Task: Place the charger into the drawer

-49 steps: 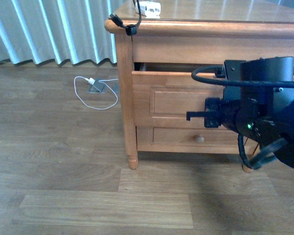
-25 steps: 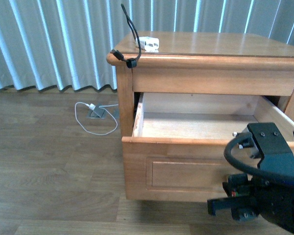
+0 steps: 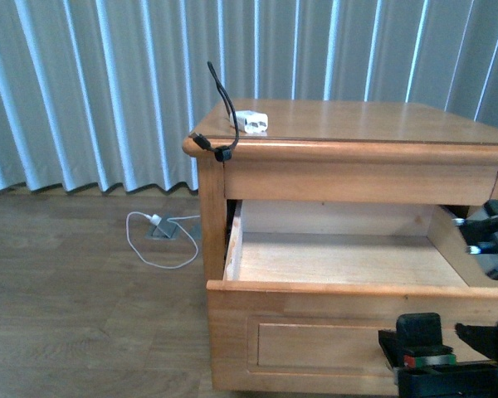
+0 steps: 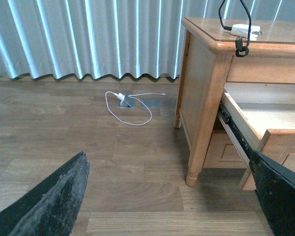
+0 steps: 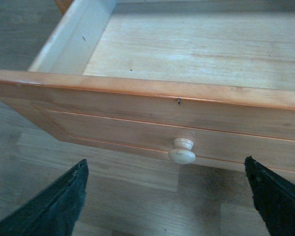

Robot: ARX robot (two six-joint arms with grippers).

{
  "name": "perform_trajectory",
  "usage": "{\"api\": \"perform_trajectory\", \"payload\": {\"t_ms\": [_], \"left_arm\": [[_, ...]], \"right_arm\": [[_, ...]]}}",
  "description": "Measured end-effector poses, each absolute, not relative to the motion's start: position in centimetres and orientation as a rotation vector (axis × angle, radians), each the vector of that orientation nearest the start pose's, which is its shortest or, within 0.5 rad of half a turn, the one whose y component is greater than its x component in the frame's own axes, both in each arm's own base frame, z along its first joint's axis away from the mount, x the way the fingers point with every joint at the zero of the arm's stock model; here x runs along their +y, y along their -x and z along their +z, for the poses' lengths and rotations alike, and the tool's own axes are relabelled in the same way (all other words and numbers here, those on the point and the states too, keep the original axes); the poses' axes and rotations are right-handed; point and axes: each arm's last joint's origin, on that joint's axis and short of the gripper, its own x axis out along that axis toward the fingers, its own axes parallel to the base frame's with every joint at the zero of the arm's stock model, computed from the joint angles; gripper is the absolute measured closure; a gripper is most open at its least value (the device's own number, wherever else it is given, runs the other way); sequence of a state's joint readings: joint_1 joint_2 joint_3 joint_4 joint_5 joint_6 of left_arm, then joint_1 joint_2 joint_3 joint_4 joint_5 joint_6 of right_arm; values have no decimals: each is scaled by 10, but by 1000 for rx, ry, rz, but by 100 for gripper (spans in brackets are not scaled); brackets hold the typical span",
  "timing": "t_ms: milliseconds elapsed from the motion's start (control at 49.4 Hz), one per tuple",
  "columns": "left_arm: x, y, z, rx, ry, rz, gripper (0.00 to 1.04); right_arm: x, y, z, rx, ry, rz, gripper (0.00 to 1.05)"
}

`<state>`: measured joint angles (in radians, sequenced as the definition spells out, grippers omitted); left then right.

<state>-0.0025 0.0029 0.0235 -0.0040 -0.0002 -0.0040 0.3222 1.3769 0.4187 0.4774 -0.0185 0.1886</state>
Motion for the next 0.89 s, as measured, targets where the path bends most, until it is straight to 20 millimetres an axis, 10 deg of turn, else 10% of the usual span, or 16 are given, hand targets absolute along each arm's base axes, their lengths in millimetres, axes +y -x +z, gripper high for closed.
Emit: {"api": "perform_trajectory", "payload": {"t_ms": [223,527,892], "left_arm": [[0,-96,171,-17,4,-2,6],[0,-96,171,-16,4,-2,6],[0,-96,171,-17,4,-3,6]], "right_arm": [[52,-179,204,385,-173,322,9],[14,-120,223,290,-220,323,9],[3,-116,217,97,-109,114,21]]}}
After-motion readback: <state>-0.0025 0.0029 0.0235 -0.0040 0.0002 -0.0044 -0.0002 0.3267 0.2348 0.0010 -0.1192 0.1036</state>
